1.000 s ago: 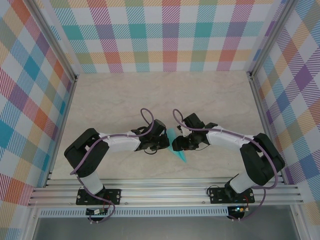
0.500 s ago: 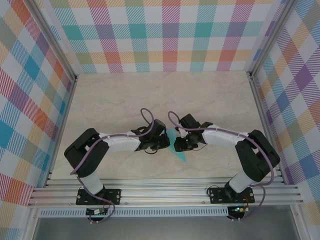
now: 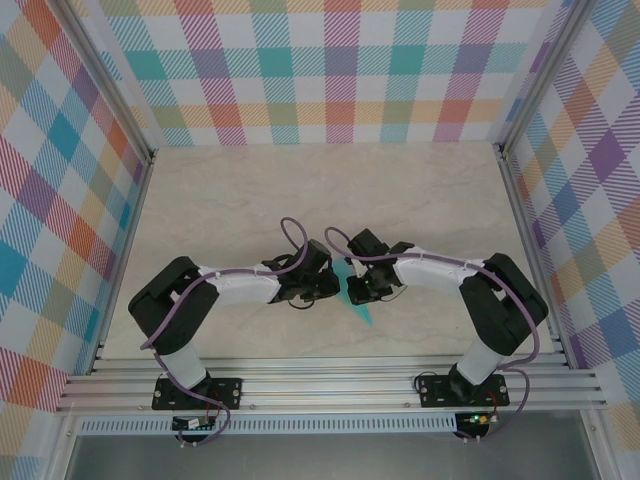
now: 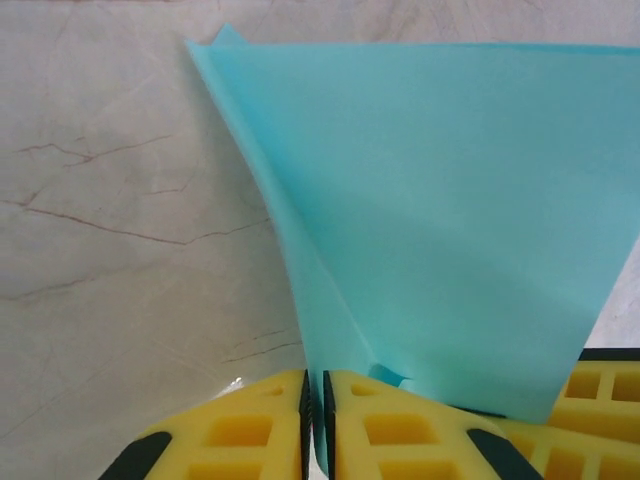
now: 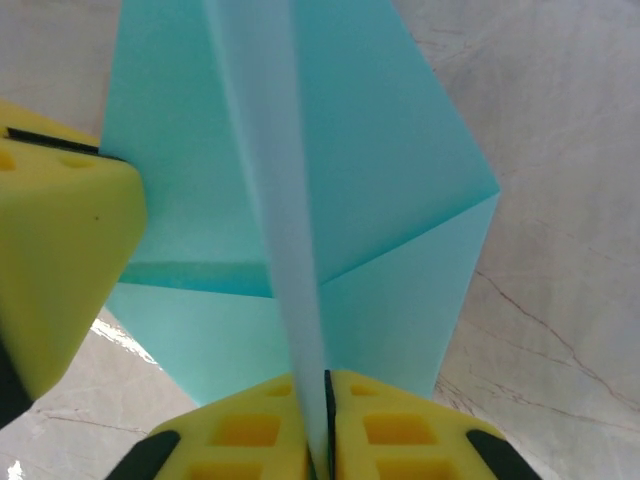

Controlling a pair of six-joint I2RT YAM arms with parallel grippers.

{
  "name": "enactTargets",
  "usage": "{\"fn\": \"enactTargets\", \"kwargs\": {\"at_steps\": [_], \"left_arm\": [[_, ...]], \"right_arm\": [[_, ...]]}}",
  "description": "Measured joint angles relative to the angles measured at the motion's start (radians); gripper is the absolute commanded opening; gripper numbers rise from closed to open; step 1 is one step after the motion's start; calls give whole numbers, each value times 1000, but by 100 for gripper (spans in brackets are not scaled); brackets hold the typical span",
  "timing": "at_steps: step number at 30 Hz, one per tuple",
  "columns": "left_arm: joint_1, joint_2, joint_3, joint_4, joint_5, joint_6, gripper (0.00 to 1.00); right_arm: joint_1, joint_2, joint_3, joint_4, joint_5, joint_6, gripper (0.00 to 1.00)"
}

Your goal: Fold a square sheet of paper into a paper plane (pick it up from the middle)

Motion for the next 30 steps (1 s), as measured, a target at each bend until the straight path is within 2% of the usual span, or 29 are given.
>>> {"fn": "enactTargets", "kwargs": {"at_steps": [2, 6, 10, 13, 20, 24, 29, 30], "left_arm": [[0, -4, -6, 0, -1, -2, 23], [0, -55, -36, -3, -13, -6, 41], [0, -187, -77, -19, -84, -8, 51], [0, -296, -95, -59, -171, -7, 55], [29, -421, -154, -164, -305, -7, 55], [50, -464, -190, -220, -340, -6, 55], [82, -523, -212, -274, -371, 8, 57], [88, -534, -213, -284, -379, 16, 58]], "right_arm": [[3, 0, 5, -6, 11, 1, 6], [5, -9, 23, -36, 74, 20, 5], [-1, -23, 74, -99, 187, 68, 8], [-21, 1, 150, -138, 232, 124, 9], [-36, 222, 319, -152, 242, 229, 10], [-35, 271, 359, -177, 238, 246, 20], [-35, 243, 382, -216, 243, 232, 46], [-35, 225, 382, -227, 247, 230, 48]]}}
